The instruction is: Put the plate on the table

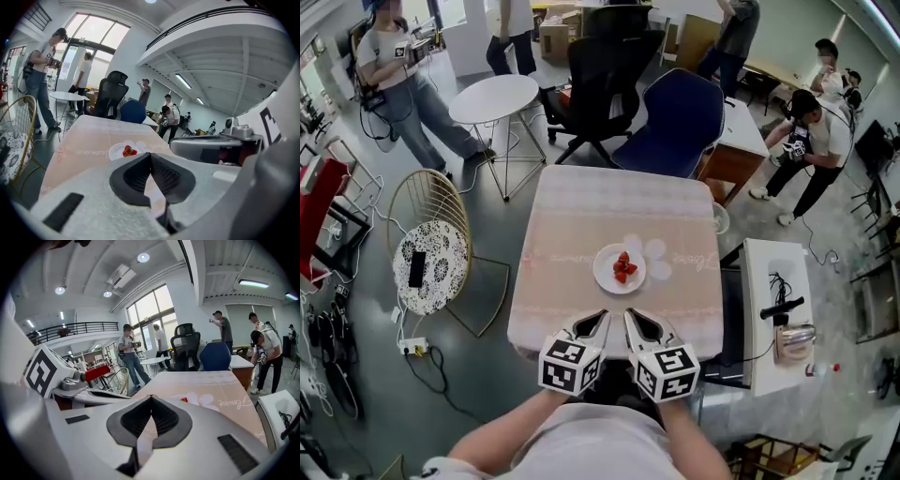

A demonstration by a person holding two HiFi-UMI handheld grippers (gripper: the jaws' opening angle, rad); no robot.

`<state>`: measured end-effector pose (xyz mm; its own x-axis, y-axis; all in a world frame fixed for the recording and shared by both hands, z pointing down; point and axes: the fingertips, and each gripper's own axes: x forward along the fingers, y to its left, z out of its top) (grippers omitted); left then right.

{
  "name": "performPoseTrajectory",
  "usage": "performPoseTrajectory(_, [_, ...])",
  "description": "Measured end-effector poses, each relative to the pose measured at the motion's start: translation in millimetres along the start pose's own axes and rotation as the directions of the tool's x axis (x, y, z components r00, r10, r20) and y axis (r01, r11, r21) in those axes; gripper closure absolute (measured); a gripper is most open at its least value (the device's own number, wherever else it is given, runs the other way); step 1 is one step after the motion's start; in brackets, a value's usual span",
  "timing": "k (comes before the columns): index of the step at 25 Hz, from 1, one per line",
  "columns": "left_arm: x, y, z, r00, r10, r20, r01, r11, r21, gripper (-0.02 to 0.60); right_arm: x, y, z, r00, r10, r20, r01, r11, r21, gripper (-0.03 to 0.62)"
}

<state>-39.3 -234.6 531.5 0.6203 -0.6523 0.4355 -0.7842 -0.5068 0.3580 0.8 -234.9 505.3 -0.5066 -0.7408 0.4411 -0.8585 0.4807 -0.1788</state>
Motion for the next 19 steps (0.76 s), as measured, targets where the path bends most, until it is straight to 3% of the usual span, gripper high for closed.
performPoseTrajectory(4, [-9.7,-1.3,3.5,1.0,0.0,0.019,0.0,1.0,0.029,0.577,-4.3,7.8,1.1,1.0,-0.009,0.004,0.009,1.0,-0.016,0.589])
performPoseTrajectory(19, [-16.4,7.1,2.9,1.0,-0.009,0.01,0.009,1.0,0.007,0.577,1.7,23.5,3.3,1.0,-0.004,0.006,0.004,1.0,-0.031,0.589])
